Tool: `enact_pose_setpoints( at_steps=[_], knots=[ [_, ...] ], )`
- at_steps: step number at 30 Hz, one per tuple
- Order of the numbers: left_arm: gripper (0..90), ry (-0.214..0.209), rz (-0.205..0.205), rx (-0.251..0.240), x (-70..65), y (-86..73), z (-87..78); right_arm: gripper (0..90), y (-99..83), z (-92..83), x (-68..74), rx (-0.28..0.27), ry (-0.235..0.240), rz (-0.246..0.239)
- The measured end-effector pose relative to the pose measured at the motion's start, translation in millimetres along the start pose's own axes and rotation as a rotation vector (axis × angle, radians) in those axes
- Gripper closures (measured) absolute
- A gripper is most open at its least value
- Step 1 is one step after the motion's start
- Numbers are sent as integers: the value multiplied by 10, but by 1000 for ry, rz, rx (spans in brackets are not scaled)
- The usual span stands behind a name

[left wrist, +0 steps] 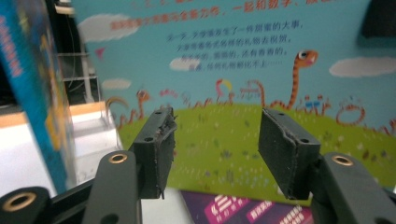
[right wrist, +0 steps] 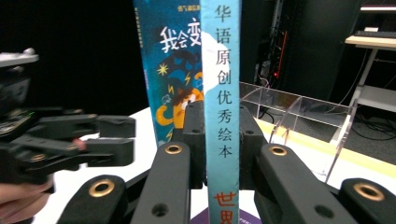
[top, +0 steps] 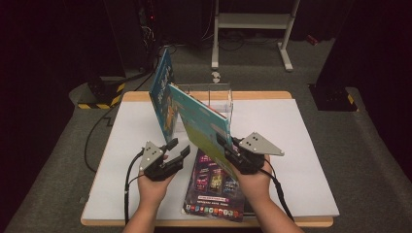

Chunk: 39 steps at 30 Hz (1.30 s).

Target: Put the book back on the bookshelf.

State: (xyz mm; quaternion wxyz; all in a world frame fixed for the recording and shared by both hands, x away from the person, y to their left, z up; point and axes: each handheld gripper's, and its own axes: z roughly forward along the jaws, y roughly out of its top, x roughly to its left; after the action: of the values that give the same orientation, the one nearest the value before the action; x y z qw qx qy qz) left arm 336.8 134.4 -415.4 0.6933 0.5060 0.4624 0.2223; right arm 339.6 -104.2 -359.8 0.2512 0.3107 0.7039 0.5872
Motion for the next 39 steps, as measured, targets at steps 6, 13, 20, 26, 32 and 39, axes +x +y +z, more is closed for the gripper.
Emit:
enact_pose_setpoints(
  at_steps=[6, 13, 20, 26, 32, 39],
  knots=[
    [465, -15, -4, 3, -115, 39, 191, 778, -22, -3, 98, -5, 4, -26],
    [465, -10, -18, -1, -155, 36, 250, 766, -35, -8, 144, -4, 20, -25],
    [465, -6, -25, -3, -156, 26, 275, 750, -60, -17, 160, -10, 35, -8],
    [466, -7, -31, 0, -169, 22, 308, 744, -72, -21, 169, -10, 40, -4],
    [467, -4, -38, -1, -176, 26, 337, 699, -96, -33, 94, -6, 74, 32],
    [471, 0, -41, -2, -189, 26, 372, 667, -243, -174, -45, 4, 143, 75]
  ],
)
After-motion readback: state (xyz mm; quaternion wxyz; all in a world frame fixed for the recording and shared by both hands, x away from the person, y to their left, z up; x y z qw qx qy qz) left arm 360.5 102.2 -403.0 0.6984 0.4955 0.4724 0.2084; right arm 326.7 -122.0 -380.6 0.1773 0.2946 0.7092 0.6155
